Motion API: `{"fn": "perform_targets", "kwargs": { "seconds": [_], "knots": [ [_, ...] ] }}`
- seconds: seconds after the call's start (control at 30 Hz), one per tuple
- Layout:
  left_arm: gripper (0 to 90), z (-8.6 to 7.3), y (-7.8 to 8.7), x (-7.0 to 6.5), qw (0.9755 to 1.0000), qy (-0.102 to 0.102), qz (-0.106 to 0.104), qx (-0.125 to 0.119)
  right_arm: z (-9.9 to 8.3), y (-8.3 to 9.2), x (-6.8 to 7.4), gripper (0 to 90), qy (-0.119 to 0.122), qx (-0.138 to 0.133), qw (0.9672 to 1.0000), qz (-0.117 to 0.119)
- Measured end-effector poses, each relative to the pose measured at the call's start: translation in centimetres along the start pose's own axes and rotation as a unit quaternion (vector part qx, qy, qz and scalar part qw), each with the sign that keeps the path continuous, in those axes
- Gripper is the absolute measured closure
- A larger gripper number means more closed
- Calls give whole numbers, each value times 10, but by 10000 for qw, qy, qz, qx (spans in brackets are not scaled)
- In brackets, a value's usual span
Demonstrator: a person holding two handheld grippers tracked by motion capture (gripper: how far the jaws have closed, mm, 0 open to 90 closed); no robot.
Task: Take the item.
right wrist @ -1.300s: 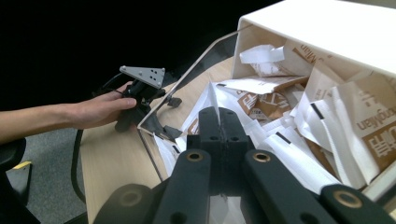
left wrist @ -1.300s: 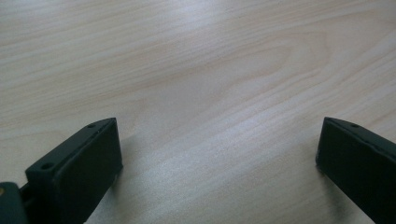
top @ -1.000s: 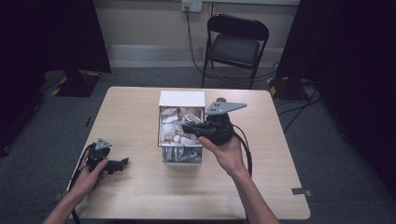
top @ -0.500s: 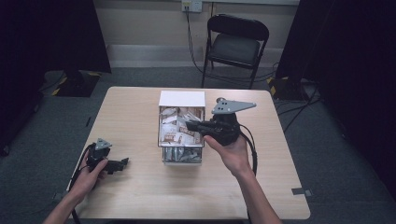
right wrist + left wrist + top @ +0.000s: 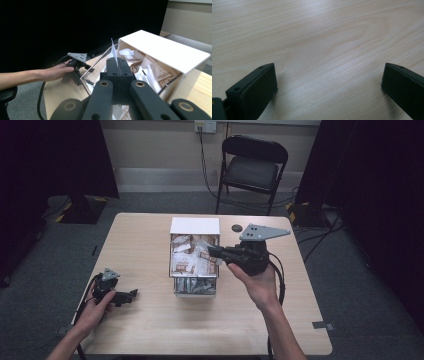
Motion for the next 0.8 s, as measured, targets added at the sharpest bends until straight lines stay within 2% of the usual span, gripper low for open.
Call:
{"fn": "perform_targets", "kwargs": {
  "seconds": [0.27, 0.47, 0.57, 0.73, 0.8],
  "knots": [
    [0, 0, 0, 0, 10000, -6, 4, -4, 1, 17, -1, 900, 36, 9, 9999, -156],
    [0, 0, 0, 0, 10000, -7, 3, -5, -4, 32, -7, 900, -14, -12, 9995, -321],
    [0, 0, 0, 0, 10000, -7, 2, -4, -9, 42, -12, 900, -79, -37, 9989, -460],
    [0, 0, 0, 0, 10000, -6, 2, -5, -14, 50, -16, 900, -152, -35, 9983, -554],
    [0, 0, 0, 0, 10000, -5, 4, -5, -22, 56, -18, 900, -195, 30, 9977, -643]
  ]
}}
Point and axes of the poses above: each handheld gripper's, and its own axes: y roughly backward along the jaws, z roughly out of its top, x roughly to its left, the point moved 8 cm from there along -y, roughly forward along the jaws, and after that the axes turned 13 degrees about z, right-handed, at the moved point
